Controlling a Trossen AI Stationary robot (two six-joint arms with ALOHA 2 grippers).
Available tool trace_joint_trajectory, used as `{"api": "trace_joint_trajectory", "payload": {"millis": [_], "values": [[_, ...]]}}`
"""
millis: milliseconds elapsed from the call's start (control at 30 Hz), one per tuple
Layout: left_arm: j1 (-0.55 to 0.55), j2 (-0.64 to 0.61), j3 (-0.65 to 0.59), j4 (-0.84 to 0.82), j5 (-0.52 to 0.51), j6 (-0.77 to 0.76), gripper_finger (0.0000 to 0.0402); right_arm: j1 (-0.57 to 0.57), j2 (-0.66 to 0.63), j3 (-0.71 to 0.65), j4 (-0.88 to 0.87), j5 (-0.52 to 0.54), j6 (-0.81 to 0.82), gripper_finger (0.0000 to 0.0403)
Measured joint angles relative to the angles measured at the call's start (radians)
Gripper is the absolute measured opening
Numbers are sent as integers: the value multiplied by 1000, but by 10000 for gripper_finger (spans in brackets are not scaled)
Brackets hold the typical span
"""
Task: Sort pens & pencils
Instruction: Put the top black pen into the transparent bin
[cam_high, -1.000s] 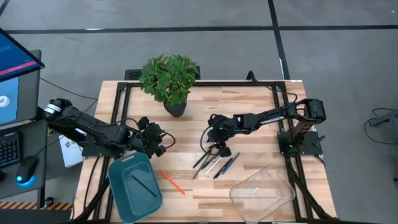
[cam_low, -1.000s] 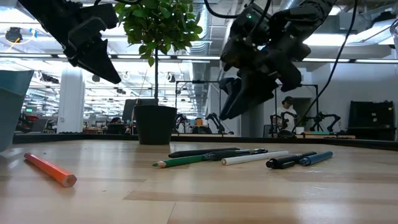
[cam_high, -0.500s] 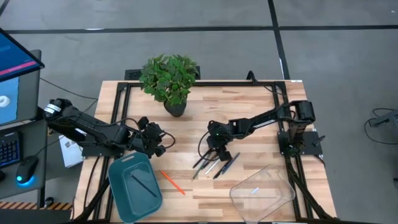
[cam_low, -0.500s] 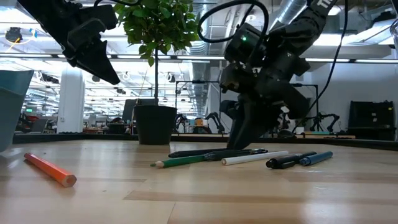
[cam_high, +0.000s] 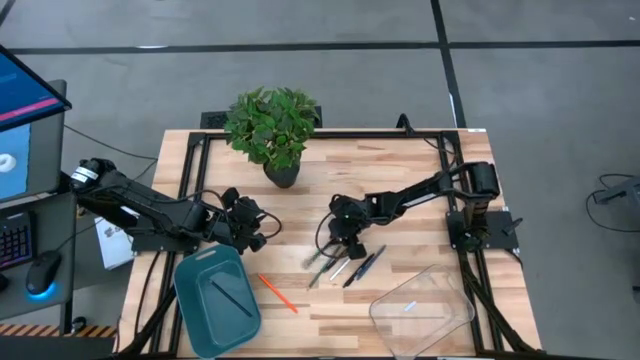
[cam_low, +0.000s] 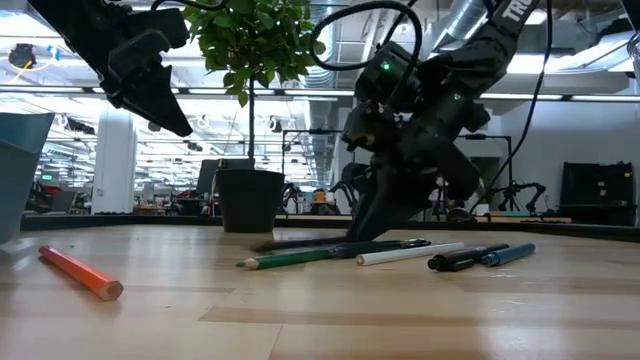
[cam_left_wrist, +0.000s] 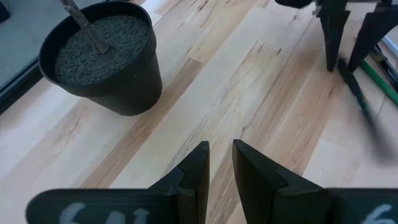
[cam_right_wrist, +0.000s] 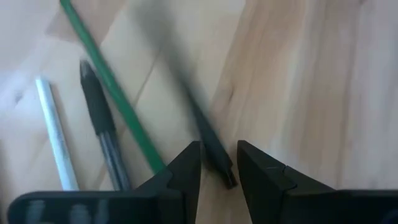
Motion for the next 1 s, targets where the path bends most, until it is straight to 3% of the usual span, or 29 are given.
{"api": "trace_joint_trajectory", "payload": {"millis": [567,1000], "values": [[0,0,0,-1,0,-6,63,9,37,-5,130,-1,49,127],[0,0,0,-1,5,-5,63,12,37,-5,132,7,81,127]]}}
